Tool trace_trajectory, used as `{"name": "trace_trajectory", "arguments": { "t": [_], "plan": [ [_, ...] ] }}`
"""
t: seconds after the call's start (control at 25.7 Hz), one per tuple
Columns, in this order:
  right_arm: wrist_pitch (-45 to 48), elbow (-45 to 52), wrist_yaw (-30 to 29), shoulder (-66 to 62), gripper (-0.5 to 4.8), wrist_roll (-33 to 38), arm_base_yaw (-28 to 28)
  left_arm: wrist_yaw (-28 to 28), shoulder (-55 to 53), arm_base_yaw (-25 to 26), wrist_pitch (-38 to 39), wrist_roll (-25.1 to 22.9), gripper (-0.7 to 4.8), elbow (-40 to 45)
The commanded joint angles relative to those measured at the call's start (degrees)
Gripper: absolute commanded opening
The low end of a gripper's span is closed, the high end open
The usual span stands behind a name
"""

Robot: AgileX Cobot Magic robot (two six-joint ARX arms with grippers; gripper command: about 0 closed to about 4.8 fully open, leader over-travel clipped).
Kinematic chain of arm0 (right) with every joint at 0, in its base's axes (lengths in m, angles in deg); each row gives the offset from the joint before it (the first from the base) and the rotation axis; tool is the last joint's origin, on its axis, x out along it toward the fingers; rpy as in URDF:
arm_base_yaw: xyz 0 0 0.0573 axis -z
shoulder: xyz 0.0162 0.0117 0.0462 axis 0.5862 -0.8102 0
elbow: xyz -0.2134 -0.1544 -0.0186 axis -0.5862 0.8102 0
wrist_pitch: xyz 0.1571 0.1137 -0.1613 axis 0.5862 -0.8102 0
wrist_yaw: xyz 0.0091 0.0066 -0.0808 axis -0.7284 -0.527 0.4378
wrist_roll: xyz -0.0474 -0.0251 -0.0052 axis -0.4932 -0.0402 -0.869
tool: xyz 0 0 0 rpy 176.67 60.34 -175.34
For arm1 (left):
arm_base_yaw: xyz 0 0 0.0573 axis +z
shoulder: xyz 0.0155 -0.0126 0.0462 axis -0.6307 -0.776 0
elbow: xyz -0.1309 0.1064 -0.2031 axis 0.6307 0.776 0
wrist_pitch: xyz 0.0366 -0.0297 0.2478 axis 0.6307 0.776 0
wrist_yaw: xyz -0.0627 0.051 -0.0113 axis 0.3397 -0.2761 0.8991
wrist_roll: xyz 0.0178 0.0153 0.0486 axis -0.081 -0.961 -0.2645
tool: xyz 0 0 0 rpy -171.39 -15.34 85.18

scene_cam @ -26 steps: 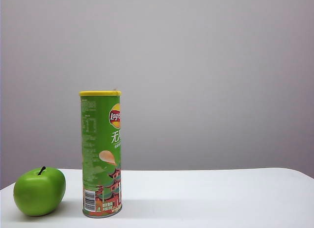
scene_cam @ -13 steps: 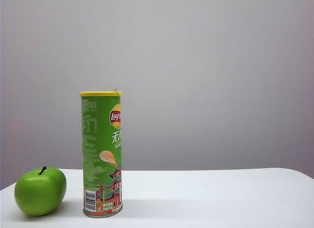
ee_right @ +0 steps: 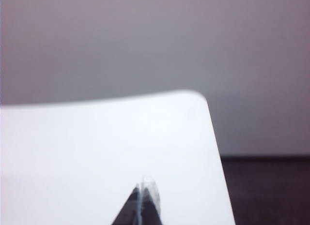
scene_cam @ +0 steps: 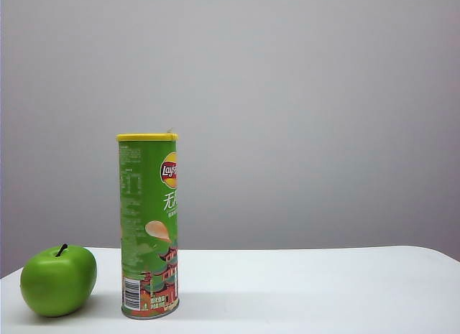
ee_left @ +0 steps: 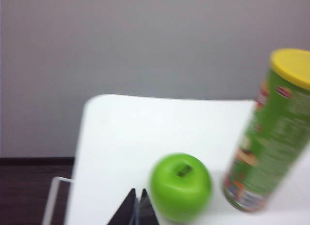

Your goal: Pick up the green bucket of chips from the desk, place it near the apple, and finally stand it up.

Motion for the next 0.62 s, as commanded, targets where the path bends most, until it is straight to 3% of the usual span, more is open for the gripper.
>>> {"name": "trace_trajectory", "arguments": {
  "t": [0.04, 0.62],
  "plan": [
    [0.1, 0.3, 0.3, -0.2, -0.06, 0.1, 0.2, -7.1, -0.1, 0.0, -0.5, -0.2, -0.05, -0.1],
    [0.4, 0.3, -0.2, -0.1, -0.05, 0.7, 0.2, -7.2, -0.1, 0.0, 1.4, 0.1, -0.02, -0.1]
  ]
}}
